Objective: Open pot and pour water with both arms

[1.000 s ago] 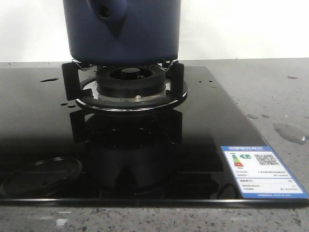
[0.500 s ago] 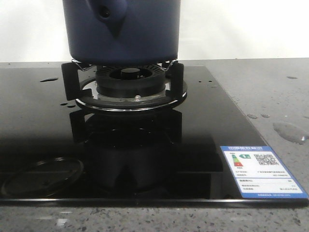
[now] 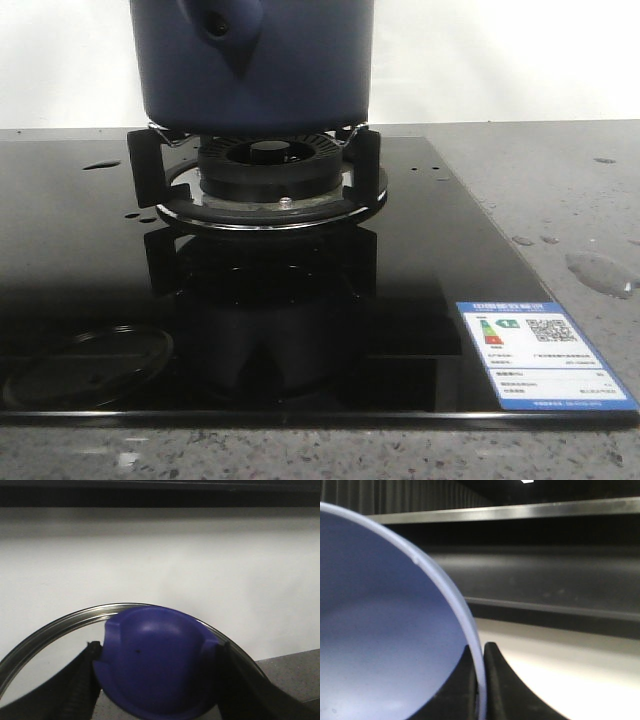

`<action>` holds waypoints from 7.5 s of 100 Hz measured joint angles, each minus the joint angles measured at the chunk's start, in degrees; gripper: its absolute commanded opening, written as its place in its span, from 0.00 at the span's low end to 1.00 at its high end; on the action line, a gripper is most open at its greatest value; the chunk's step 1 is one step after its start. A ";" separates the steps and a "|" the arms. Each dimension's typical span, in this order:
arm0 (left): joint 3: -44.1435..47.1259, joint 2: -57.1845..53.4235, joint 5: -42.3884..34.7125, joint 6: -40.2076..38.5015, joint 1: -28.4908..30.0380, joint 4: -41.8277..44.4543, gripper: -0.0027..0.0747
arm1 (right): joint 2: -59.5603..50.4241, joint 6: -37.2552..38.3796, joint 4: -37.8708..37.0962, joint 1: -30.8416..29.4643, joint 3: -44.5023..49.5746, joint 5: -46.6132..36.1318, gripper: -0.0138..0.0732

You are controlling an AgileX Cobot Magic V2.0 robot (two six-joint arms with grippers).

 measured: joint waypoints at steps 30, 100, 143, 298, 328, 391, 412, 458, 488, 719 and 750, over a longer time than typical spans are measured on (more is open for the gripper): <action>0.00 0.00 0.00 0.00 0.00 0.00 0.48 | 0.00 0.00 -0.36 0.00 0.00 -0.43 0.09; 0.00 0.00 6.44 0.00 0.00 -0.39 0.48 | -6.01 0.00 -0.48 -1.29 -1.66 16.30 0.10; 0.00 0.00 21.56 0.00 -1.34 -6.41 0.48 | -14.52 8.83 2.22 -27.35 -13.76 91.14 0.10; 0.38 3.49 24.99 3.94 -13.91 -4.06 0.48 | -13.38 12.20 -2.35 -42.35 -7.28 109.74 0.67; 1.03 8.00 27.18 3.94 -14.01 -3.36 0.48 | -17.17 11.99 -1.12 -42.35 -8.44 109.49 0.67; 1.05 10.09 25.01 9.41 -17.74 -4.68 0.48 | -17.20 11.99 -1.02 -42.35 -8.44 109.49 0.67; 1.05 10.09 23.16 9.41 -17.74 -5.45 0.48 | -17.20 11.99 -1.02 -42.35 -8.44 109.49 0.67; 1.05 10.13 20.72 9.88 -17.74 -6.41 0.48 | -17.20 11.99 -0.81 -42.35 -8.44 109.49 0.67; 1.05 11.39 22.87 9.97 -17.74 -6.88 0.48 | -17.20 11.91 -0.60 -42.35 -8.44 109.49 0.67; 50.92 -59.43 -8.43 0.83 -6.98 -1.90 0.01 | -70.55 -52.04 67.52 -42.35 49.95 65.13 0.09; 50.92 -59.57 -8.43 0.83 -7.11 -3.14 0.01 | -70.64 -52.04 67.73 -42.35 50.12 65.13 0.09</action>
